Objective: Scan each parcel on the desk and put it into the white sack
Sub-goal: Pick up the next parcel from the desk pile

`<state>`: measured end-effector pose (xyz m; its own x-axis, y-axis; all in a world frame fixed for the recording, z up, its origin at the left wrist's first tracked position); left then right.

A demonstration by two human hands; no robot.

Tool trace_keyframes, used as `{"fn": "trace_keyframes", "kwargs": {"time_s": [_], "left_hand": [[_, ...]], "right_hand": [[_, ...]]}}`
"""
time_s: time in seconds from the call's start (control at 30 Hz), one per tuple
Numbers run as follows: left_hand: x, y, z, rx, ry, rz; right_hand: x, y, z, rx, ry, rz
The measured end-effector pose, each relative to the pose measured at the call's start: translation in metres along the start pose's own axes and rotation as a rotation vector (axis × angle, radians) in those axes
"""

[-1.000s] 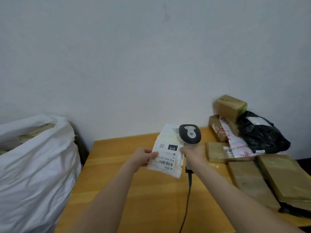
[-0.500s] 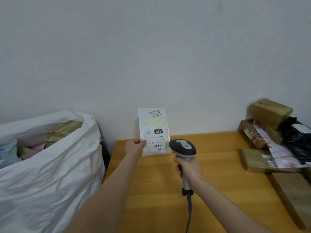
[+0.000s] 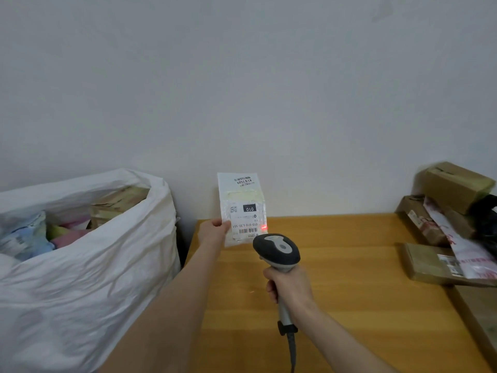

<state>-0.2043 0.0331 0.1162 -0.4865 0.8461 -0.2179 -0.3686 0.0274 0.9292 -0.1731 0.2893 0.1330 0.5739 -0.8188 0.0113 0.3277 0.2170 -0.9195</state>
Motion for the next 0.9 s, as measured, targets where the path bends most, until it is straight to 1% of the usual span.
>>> {"fn": "trace_keyframes", "kwargs": {"time_s": [0.43,0.63,0.9], "left_hand": [[-0.015,0.005,0.017,0.032,0.106,-0.07],[-0.017,0.011,0.03,0.029,0.127,-0.11],[-0.037,0.004,0.031,0.037,0.148,0.001]], "right_hand": [[0.001,0.0,0.006,-0.011,-0.05,-0.067],[0.003,-0.002,0.008,-0.022,-0.111,-0.066],[0.011,-0.021,0.004,-0.102,-0.209,-0.105]]}}
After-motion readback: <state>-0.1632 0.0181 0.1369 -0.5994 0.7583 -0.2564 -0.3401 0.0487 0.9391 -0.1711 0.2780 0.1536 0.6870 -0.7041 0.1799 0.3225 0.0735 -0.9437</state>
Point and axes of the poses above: each hand's wrist, its own z-axis away from the middle knuckle, its own x-axis out of the palm, y = z × x, the point moved 10 cm from there along -z, towards the middle knuckle, and after that the axes turned 15 degrees about -y, right-handed, at the moved point
